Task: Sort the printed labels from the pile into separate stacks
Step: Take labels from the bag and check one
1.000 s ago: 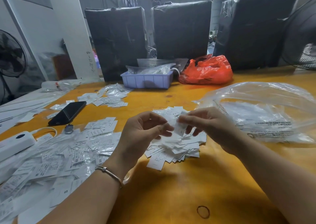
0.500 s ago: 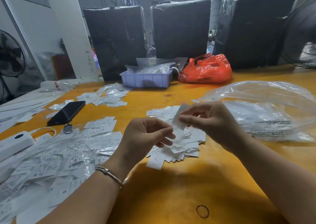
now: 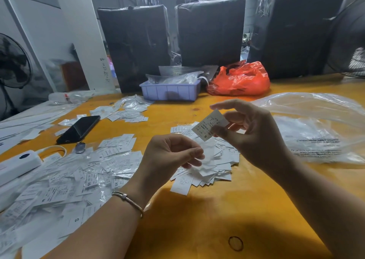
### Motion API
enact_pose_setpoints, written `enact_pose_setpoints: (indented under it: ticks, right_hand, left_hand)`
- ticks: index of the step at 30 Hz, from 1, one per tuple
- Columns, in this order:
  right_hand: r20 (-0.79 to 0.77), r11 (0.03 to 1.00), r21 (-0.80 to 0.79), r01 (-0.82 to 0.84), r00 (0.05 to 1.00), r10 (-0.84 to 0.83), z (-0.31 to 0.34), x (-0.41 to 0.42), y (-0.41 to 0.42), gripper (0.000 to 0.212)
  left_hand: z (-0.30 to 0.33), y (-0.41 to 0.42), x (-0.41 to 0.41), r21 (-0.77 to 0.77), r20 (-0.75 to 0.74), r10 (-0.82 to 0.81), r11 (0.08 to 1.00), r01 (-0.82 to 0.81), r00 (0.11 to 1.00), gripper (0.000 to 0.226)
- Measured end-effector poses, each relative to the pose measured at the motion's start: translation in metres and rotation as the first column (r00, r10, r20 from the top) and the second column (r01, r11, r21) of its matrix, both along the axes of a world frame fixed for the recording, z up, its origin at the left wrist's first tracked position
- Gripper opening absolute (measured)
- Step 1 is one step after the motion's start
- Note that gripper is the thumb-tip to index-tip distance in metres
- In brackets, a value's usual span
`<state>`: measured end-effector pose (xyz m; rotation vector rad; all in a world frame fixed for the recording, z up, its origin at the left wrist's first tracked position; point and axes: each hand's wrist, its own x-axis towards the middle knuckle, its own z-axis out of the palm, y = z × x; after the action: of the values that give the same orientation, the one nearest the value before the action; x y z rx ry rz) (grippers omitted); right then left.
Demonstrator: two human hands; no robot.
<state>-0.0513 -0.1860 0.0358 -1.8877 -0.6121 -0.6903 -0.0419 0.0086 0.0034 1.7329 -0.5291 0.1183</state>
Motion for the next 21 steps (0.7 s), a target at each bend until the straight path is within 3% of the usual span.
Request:
enact_pose_setpoints:
  ticks: [7,12,14,17,21]
  right_hand:
    - [0.019,0.994,-0.112,0.002,1.000,0.000,-0.002,0.006,-0.004,0.015]
    - [-0.018,0.984,-0.171,-0.039,0.999,0.036,-0.004,0.007,-0.007,0.021]
    - [-0.015,0.996,-0.082,-0.043,0.999,0.042,-0.003,0.007,-0.008,0.018]
    - [-0.039,0.976,0.174,-0.133,0.989,0.141,0.002,0.007,-0.012,0.008]
    - [-0.059,0.969,0.183,-0.163,0.983,0.177,0.001,0.004,-0.008,0.006]
  left_hand:
    - [0.002,0.000,-0.002,-0.014,-0.027,-0.011,1.000,0.011,1.000,0.023]
    - [0.002,-0.001,-0.002,0.014,-0.035,-0.013,1.000,0.014,0.999,0.021]
    - [0.001,-0.001,-0.001,0.028,-0.035,-0.007,1.000,0.008,0.999,0.014]
    - [0.001,-0.001,-0.001,0.042,-0.033,-0.004,0.999,0.005,0.999,0.010]
    - [0.001,-0.001,-0.001,0.050,-0.027,-0.001,0.999,0.002,1.000,0.009]
